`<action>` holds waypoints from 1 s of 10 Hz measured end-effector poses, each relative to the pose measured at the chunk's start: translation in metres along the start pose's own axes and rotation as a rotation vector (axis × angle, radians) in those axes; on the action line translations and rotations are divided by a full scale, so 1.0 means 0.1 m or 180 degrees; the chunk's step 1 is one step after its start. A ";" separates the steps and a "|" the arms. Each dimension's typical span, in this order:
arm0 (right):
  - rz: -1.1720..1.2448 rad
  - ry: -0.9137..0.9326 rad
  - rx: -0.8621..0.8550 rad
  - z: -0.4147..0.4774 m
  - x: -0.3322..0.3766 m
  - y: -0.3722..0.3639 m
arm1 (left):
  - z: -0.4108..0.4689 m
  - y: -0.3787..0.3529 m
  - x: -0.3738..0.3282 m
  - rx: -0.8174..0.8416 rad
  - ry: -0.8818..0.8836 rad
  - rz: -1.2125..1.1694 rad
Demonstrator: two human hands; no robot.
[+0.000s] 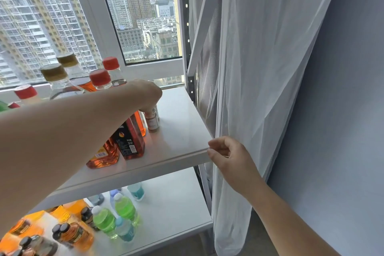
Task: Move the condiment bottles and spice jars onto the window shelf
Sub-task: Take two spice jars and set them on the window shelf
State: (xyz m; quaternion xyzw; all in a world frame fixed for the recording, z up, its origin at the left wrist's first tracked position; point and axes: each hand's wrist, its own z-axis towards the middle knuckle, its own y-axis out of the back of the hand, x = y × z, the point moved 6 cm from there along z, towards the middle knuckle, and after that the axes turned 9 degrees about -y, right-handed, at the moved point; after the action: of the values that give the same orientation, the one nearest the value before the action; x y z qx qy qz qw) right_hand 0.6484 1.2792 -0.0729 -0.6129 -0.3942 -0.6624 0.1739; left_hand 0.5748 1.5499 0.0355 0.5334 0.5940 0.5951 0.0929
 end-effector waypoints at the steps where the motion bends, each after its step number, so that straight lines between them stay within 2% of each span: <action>1: 0.0010 -0.0024 0.0033 0.00 -0.01 -0.02 | 0.05 -0.02 0.06 -0.0002 0.0067 -0.0298; 3: 0.0043 -0.0067 0.0119 -0.01 -0.05 -0.05 | 0.08 -0.04 0.09 -0.0031 -0.0053 -0.0482; 5: -0.0015 -0.0069 0.0210 0.00 -0.05 -0.09 | -0.07 0.08 0.00 -0.0158 -0.0100 -0.0012; 6: -0.0048 -0.0018 0.0238 0.00 -0.01 -0.11 | -0.26 0.21 -0.01 -0.0430 -0.0190 -0.0023; 7: -0.0127 0.0077 0.0296 -0.01 0.04 -0.16 | -0.60 0.35 -0.08 -0.0950 -0.0364 -0.0147; 8: -0.0189 0.0124 0.0351 -0.02 0.05 -0.21 | -1.10 0.41 -0.23 -0.1509 -0.0429 -0.0583; 9: -0.0293 0.0124 0.0491 -0.06 0.04 -0.26 | -1.62 0.24 -0.50 -0.1888 -0.0432 -0.1336; 10: -0.0455 0.0158 0.0581 -0.09 0.04 -0.29 | -1.93 -0.14 -0.77 -0.1799 -0.0293 -0.2064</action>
State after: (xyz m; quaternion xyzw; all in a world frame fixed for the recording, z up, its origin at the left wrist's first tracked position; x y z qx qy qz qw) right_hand 0.6208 1.2916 -0.0779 -0.5483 -0.4910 -0.6495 0.1909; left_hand 0.4559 1.3791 0.0367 0.2988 0.5397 0.6499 0.4439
